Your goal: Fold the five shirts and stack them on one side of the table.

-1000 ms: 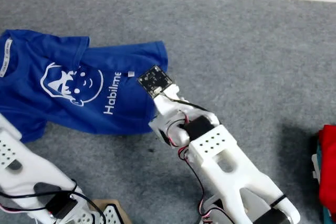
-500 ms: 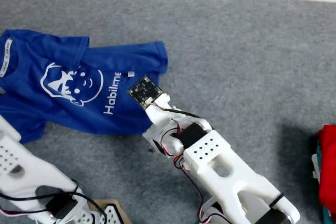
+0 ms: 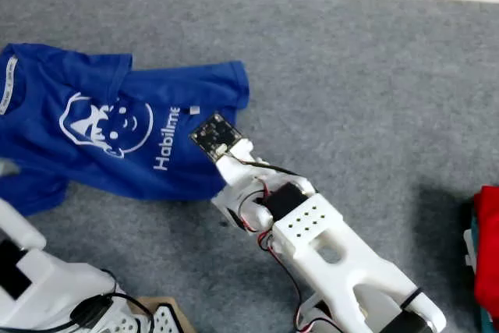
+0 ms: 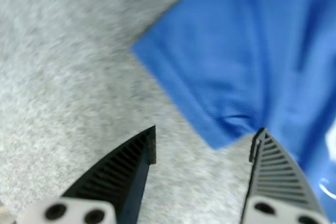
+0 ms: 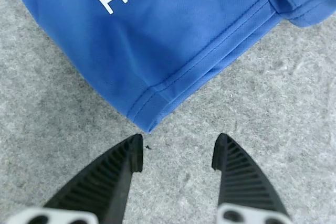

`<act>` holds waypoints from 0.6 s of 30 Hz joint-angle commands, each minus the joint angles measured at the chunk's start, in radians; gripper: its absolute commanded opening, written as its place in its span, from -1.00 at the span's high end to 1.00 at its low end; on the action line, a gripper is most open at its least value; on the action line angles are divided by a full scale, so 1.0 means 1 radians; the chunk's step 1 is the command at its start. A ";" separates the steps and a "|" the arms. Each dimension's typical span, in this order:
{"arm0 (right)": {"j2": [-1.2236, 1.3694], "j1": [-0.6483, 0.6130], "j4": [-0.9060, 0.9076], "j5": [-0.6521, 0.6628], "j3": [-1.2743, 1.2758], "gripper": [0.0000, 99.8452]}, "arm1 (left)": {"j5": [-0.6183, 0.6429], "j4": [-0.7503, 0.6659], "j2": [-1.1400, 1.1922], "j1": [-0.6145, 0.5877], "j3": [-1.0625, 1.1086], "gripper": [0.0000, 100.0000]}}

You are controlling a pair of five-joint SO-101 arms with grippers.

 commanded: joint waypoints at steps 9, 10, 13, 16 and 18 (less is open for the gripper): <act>-0.031 -0.008 -0.018 -0.009 -0.002 0.55 | -0.002 -0.384 -0.050 -0.104 0.248 0.41; -0.031 -0.008 -0.018 -0.009 -0.002 0.55 | -0.002 -0.416 -0.050 -0.104 0.262 0.41; -0.031 -0.008 -0.027 -0.009 -0.002 0.55 | -0.002 -0.477 -0.050 -0.104 0.288 0.41; -0.031 -0.008 -0.071 -0.009 0.031 0.55 | -0.002 -0.522 -0.018 -0.105 0.292 0.41; -0.031 -0.010 -0.108 -0.005 0.056 0.55 | -0.002 -0.528 0.036 -0.114 0.268 0.41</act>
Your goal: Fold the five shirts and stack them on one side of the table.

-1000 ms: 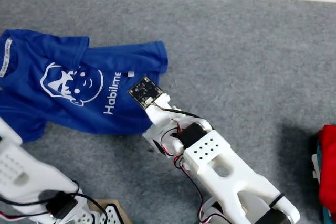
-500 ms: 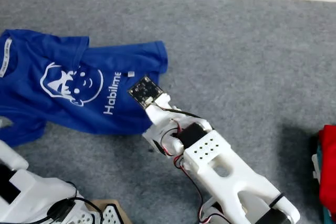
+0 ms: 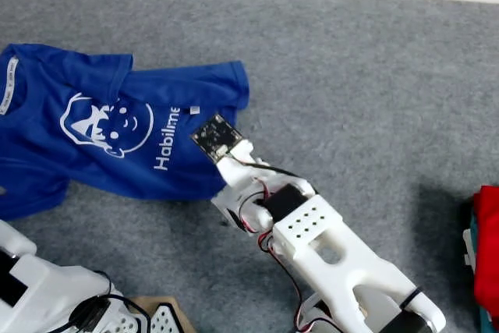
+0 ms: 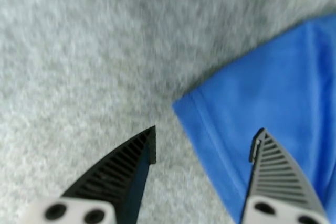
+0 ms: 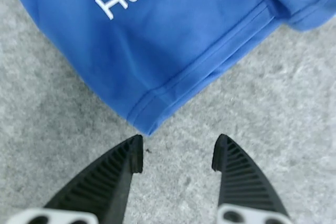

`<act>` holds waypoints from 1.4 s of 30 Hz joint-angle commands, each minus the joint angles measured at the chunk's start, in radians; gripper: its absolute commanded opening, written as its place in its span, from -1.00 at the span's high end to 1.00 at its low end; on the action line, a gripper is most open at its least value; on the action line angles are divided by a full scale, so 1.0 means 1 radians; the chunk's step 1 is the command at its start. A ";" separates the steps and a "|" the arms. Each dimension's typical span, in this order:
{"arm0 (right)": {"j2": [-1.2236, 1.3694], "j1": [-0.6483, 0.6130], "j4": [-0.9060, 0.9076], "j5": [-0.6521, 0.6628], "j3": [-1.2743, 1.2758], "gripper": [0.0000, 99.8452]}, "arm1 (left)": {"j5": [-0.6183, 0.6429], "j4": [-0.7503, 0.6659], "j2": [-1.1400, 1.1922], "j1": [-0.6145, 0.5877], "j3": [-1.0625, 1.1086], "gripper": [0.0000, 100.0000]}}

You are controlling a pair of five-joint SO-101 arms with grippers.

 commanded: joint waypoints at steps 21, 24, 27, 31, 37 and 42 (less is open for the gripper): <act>-0.030 -0.007 -0.065 -0.006 0.025 0.55 | -0.009 -0.023 0.329 0.042 -0.251 0.94; -0.031 -0.007 -0.065 -0.008 0.027 0.55 | -0.008 -0.023 0.326 0.059 -0.236 0.94; -0.033 -0.007 -0.065 -0.009 0.027 0.55 | -0.008 -0.012 0.321 0.081 -0.223 0.94; -0.031 -0.013 -0.050 -0.011 0.030 0.55 | -0.003 0.135 0.315 0.114 -0.291 0.94; -0.030 -0.054 -0.038 -0.072 0.054 0.55 | -0.003 0.433 0.182 0.151 -0.435 0.94; -0.030 -0.114 -0.039 -0.072 0.079 0.54 | -0.006 0.549 -0.028 0.159 -0.467 0.94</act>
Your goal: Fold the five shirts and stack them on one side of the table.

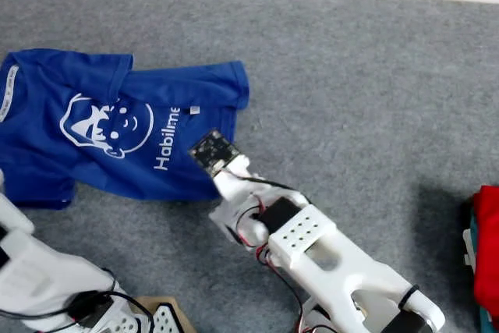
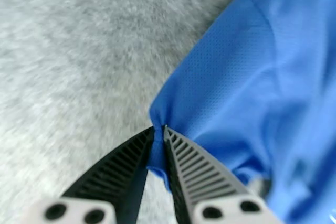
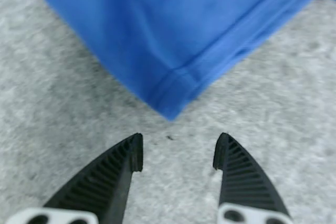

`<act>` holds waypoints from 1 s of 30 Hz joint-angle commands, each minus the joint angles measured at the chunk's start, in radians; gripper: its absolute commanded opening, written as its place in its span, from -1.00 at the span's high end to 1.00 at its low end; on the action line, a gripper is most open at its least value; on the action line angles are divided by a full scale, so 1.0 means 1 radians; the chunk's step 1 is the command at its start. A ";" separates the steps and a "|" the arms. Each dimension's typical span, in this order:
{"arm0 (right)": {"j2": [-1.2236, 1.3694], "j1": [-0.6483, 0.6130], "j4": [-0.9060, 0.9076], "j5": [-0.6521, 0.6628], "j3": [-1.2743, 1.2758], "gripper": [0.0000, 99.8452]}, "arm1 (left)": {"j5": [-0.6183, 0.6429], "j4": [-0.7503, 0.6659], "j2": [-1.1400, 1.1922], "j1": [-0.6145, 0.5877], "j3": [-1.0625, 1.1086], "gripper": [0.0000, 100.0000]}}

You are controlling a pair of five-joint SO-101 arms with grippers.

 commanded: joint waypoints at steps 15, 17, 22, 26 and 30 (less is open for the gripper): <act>-0.028 -0.076 -0.130 0.026 0.093 0.42 | 0.003 0.063 -0.337 0.012 -0.140 0.94; -0.027 -0.070 -0.159 0.026 0.096 0.42 | 0.003 0.063 -0.315 0.012 -0.147 0.94; 0.028 -0.058 -0.236 0.021 0.090 0.42 | 0.003 0.060 -0.266 0.013 -0.147 0.94; 0.209 -0.058 -0.245 0.020 -0.013 0.42 | 0.003 0.057 -0.246 0.015 -0.147 0.94; 0.338 -0.056 -0.246 0.025 -0.108 0.44 | 0.003 0.057 -0.243 0.015 -0.147 0.94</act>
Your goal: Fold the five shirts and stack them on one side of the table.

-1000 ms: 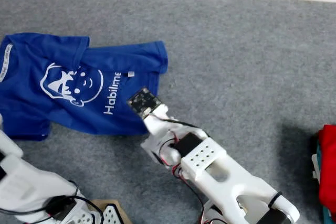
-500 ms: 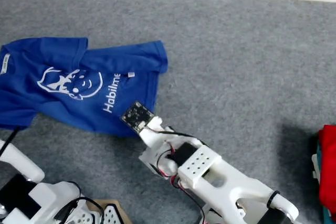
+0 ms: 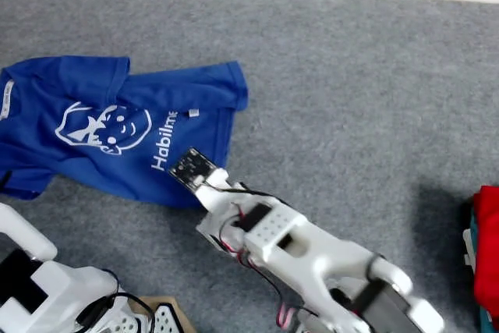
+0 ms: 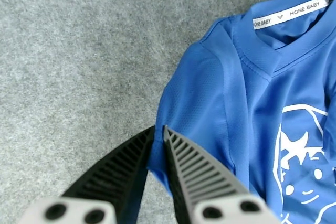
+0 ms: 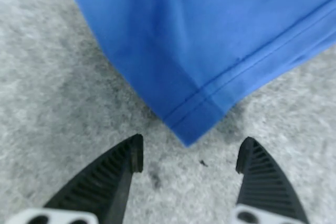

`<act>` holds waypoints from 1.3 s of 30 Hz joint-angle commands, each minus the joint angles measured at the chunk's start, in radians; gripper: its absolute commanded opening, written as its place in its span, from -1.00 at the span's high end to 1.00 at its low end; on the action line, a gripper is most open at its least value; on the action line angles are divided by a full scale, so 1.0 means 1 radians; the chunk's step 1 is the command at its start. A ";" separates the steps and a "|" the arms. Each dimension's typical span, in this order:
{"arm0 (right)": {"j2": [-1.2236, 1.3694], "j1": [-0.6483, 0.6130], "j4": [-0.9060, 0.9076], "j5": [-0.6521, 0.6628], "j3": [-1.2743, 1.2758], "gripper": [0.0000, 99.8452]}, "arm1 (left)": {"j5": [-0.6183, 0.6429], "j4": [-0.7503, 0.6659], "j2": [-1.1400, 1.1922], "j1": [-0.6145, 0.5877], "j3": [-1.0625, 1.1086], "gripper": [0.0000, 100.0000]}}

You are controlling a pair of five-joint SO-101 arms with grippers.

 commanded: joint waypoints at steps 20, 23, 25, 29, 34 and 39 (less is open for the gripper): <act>0.065 0.186 -0.050 0.009 -0.259 0.97 | 0.000 -0.048 -0.001 0.016 0.067 0.94; 0.079 0.197 -0.054 0.009 -0.295 0.97 | 0.000 -0.055 -0.001 0.016 0.084 0.94; 0.110 0.213 -0.087 0.011 -0.321 0.97 | 0.000 -0.055 -0.001 0.015 0.085 0.94; 0.232 0.255 -0.145 0.011 -0.415 0.97 | 0.000 -0.055 -0.001 0.015 0.085 0.94; 0.397 0.308 -0.145 0.021 -0.552 0.97 | -0.002 -0.055 -0.001 0.010 0.085 0.94; 0.389 0.318 -0.120 0.066 -0.572 0.83 | -0.002 -0.055 -0.001 0.015 0.087 0.94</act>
